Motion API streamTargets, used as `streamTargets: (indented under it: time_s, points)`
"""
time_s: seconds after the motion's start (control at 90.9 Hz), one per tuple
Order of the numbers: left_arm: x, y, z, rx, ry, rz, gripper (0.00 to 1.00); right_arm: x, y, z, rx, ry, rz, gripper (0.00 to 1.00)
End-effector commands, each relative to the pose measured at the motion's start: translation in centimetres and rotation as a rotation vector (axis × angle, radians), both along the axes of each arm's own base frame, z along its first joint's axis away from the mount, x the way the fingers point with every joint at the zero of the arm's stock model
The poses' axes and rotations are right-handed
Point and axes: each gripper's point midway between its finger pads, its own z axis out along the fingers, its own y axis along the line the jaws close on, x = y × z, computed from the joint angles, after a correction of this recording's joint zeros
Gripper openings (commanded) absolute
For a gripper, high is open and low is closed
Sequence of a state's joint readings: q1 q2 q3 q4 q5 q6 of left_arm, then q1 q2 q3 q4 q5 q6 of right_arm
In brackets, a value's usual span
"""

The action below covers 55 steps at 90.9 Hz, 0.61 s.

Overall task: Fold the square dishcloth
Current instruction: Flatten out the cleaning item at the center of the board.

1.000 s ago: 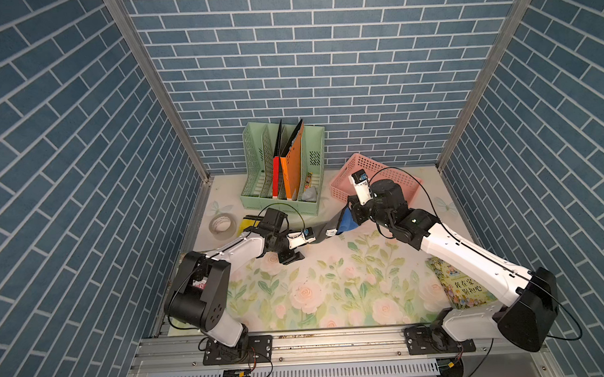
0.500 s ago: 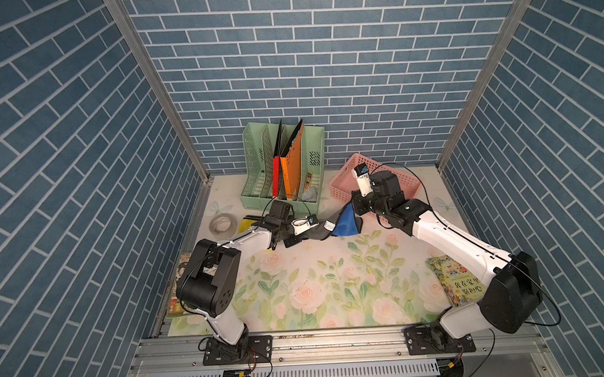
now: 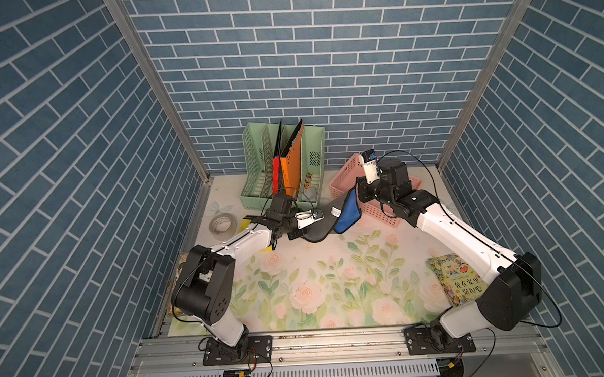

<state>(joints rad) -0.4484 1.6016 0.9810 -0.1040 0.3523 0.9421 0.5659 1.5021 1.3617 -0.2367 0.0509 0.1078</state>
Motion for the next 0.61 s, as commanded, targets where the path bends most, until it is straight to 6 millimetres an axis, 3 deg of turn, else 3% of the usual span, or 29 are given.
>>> streamTargets:
  time_s: [0.0, 0.11, 0.209, 0.407, 0.594]
  points:
    - [-5.4, 0.1, -1.8, 0.066, 0.087, -0.150, 0.48, 0.7, -0.1, -0.8, -0.021, 0.024, -0.004, 0.00]
    - [-8.2, 0.5, -3.0, 0.099, 0.144, -0.229, 0.44, 1.4, 0.1, -1.4, -0.038, 0.035, -0.004, 0.00]
    - [-8.4, 0.8, -4.7, 0.152, 0.122, -0.252, 0.46, 2.3, 0.2, -2.0, -0.047, 0.050, -0.008, 0.00]
    - [-4.3, -0.5, -5.5, 0.165, 0.061, -0.215, 0.51, 3.6, -0.1, -3.6, -0.055, 0.088, -0.021, 0.00]
    - [-1.9, -1.1, -7.4, 0.201, 0.063, -0.187, 0.50, 4.3, -0.9, -5.5, -0.054, 0.124, -0.036, 0.00]
